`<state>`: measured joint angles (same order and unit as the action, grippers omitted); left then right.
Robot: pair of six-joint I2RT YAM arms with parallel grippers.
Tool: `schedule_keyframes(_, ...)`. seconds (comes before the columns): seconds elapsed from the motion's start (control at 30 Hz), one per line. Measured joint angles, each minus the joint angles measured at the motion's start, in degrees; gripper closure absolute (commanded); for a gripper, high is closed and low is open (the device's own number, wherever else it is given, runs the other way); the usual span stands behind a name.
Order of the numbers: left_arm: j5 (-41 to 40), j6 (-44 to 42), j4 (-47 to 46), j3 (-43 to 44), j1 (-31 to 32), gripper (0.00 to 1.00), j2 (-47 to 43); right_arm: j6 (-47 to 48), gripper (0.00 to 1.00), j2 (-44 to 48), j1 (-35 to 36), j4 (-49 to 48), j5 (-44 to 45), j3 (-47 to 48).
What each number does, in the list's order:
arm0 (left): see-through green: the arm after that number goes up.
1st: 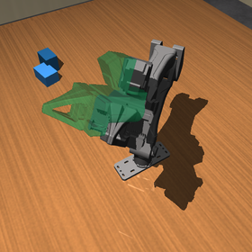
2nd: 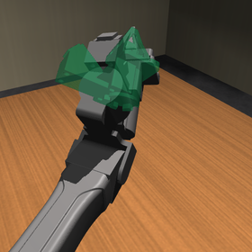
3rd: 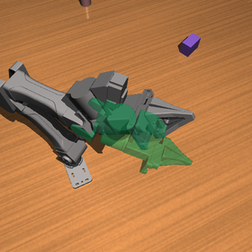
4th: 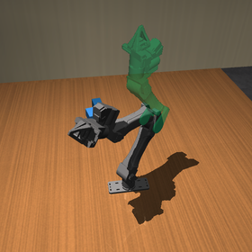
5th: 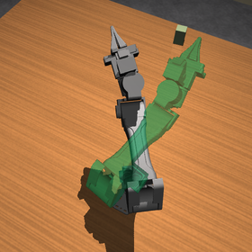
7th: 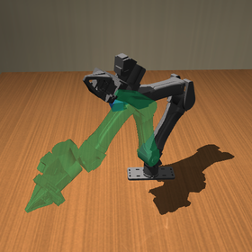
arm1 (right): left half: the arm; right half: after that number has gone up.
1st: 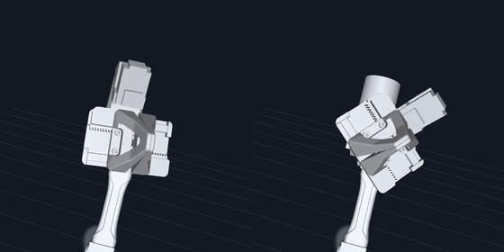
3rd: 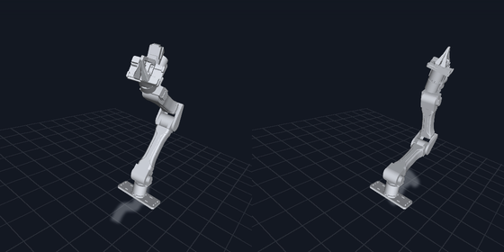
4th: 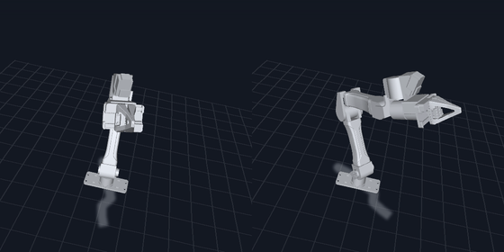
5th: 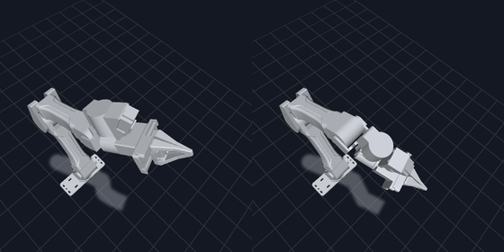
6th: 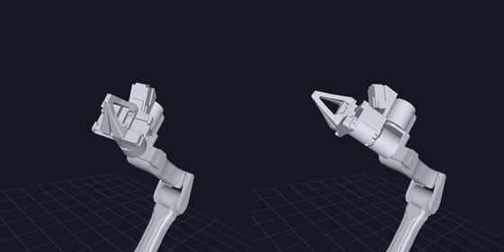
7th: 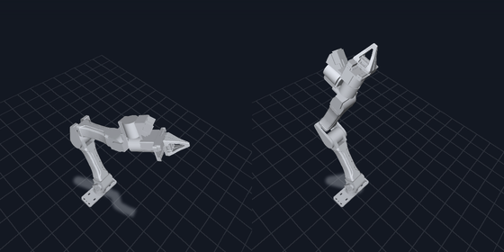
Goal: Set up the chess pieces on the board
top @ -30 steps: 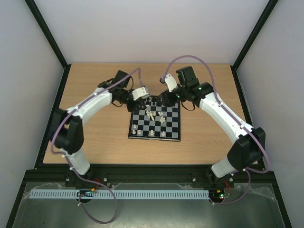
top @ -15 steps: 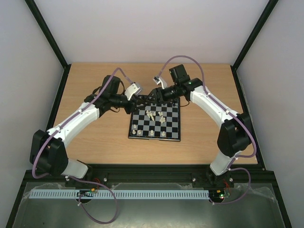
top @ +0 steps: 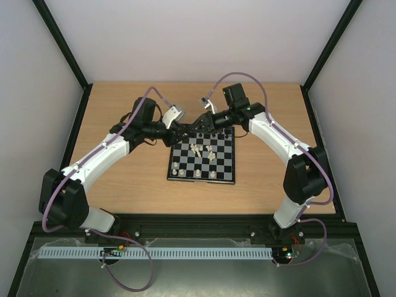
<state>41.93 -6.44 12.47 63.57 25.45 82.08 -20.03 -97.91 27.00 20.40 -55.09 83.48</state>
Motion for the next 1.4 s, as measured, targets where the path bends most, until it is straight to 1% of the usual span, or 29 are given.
schedule_keyframes(0.13,0.2,0.6,-0.2,0.0,0.0,0.82,0.0,0.0,0.91,0.0,-0.1,-0.6,0.0,-0.3)
schedule_keyframes(0.2,0.4,0.7,-0.2,0.0,0.0,0.80,0.0,-0.1,0.94,0.0,-0.2,-0.9,0.1,-0.5)
schedule_keyframes(0.27,0.5,0.8,-0.2,0.0,0.0,0.73,0.0,-0.2,0.95,0.1,-0.3,-1.4,0.1,-0.8)
schedule_keyframes(0.4,-0.7,1.2,-0.3,0.0,-0.1,0.54,0.1,0.3,0.97,0.4,-0.2,-2.2,1.0,-1.4)
schedule_keyframes(0.5,-2.1,2.1,-0.5,0.0,-0.9,0.47,0.3,2.8,0.97,1.4,0.1,-1.4,4.1,-1.4)
schedule_keyframes(0.6,-2.3,2.2,-0.3,-0.1,-2.8,0.40,0.3,7.6,0.96,3.5,0.3,0.5,8.9,-1.4)
schedule_keyframes(0.7,-2.0,0.3,1.7,-0.1,-4.8,0.39,0.3,13.3,0.96,6.8,0.6,2.5,13.9,-2.1)
schedule_keyframes(0.8,-3.1,-2.2,5.6,-0.3,-7.7,0.38,0.3,19.9,0.97,12.2,0.6,3.9,17.4,-5.5)
schedule_keyframes(0.97,-4.2,-2.7,7.6,-3.2,-12.4,0.39,0.3,32.7,0.97,23.6,1.4,3.2,23.5,-16.8)
schedule_keyframes(1.07,-5.4,-2.4,7.3,-5.1,-13.8,0.39,0.3,40.6,0.97,28.3,4.2,2.4,27.8,-24.1)
schedule_keyframes(1.2,-7.6,-2.6,7.1,-5.9,-14.3,0.38,0.7,48.5,0.97,31.2,8.8,2.0,32.1,-31.4)
schedule_keyframes(1.3,-8.5,-2.5,7.1,-5.9,-14.7,0.37,1.0,51.6,0.97,32.0,11.0,2.0,33.6,-34.2)
schedule_keyframes(1.4,-8.9,-2.1,6.3,-6.2,-14.9,0.37,1.0,53.5,0.97,32.1,11.4,1.9,34.6,-35.4)
